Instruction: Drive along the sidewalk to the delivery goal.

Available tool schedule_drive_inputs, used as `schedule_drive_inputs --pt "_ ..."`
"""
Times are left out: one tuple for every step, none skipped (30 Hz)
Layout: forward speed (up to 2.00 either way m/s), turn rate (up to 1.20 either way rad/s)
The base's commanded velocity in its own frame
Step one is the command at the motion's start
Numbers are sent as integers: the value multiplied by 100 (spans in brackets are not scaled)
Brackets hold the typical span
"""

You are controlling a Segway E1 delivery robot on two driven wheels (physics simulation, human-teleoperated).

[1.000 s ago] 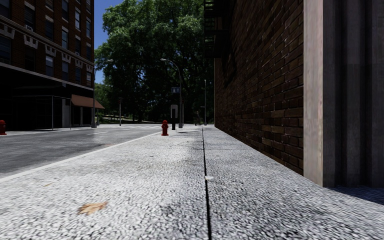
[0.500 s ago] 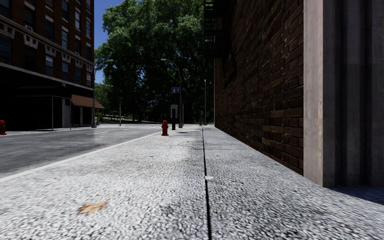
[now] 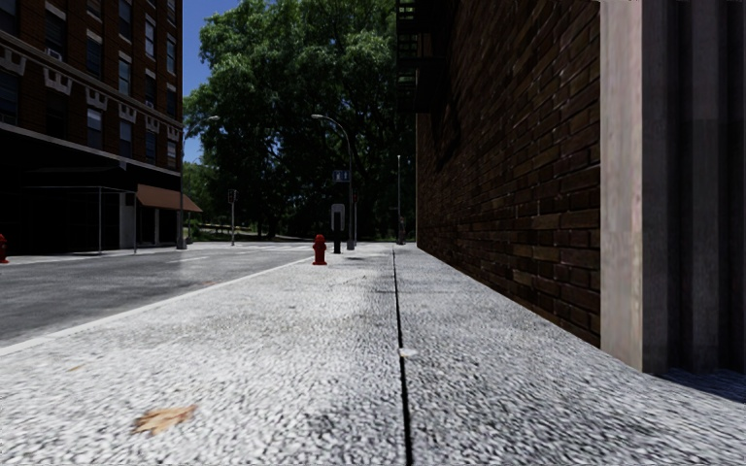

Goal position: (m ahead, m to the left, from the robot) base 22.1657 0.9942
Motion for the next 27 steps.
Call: schedule_drive_inputs --pt "200 0" --pt "200 0" --pt "200 0" --pt "200 0" --pt "200 0" --pt "200 0" --pt "200 0" --pt "200 0" --pt "200 0" --pt "200 0" --pt "200 0" --pt "200 0" --pt "200 0" --pt "200 0" --pt "200 0" --pt "200 0" --pt "200 0" --pt "200 0" --pt "200 0" --pt "200 0" --pt "200 0" --pt "200 0" --pt "200 0" --pt "200 0" --pt "200 0" --pt "200 0" --pt "200 0"
